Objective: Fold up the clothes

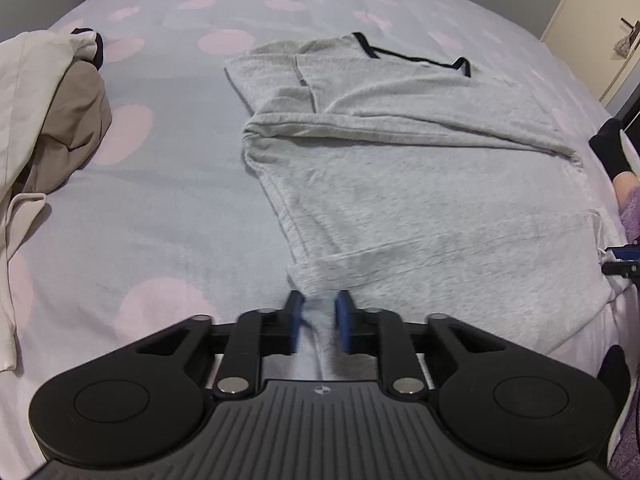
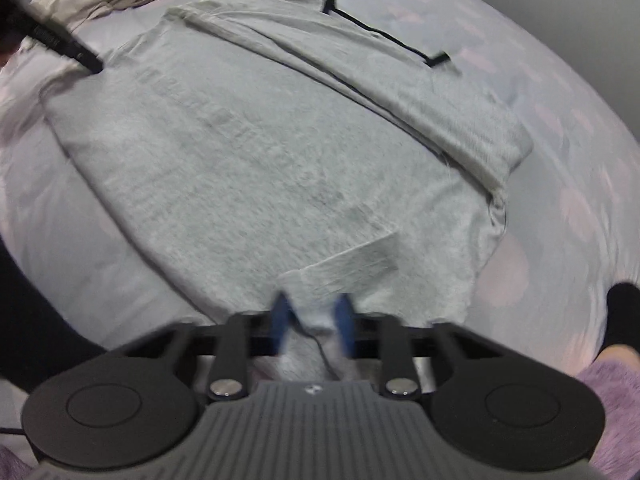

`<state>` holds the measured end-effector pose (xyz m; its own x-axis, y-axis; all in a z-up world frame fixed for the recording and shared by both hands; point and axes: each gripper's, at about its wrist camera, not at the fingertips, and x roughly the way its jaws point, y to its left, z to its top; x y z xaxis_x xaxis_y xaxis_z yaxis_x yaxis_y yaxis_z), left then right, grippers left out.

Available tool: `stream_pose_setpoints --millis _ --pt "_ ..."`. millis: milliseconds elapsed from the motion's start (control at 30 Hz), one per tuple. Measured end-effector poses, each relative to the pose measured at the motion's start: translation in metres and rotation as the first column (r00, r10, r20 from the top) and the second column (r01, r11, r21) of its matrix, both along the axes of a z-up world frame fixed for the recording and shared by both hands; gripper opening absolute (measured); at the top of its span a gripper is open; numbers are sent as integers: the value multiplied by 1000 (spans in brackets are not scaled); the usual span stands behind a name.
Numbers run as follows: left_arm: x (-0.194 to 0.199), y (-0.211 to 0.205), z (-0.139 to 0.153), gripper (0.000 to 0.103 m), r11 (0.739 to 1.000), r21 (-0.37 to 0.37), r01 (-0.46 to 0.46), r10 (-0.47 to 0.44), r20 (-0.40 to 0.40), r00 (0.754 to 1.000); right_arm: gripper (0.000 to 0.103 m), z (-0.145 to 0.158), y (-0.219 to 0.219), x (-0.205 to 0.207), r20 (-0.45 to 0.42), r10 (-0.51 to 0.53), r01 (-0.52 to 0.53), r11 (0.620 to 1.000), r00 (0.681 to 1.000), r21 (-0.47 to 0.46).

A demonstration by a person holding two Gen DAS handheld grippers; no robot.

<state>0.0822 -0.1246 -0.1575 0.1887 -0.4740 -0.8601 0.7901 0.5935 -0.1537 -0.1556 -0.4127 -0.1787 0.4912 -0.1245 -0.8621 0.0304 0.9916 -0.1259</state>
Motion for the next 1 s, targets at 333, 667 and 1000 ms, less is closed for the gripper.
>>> stream_pose_setpoints --millis 333,667,1000 --pt "-22 18 47 6 990 -135 -35 52 120 991 8 60 -30 -43 242 -260 260 965 935 34" --pt "-17 18 117 6 957 -287 -48 122 243 962 6 127 -56 -69 451 -378 389 918 808 73" --pt "38 -46 125 6 971 -239 -19 102 341 935 6 157 -109 15 484 -313 370 929 817 -25"
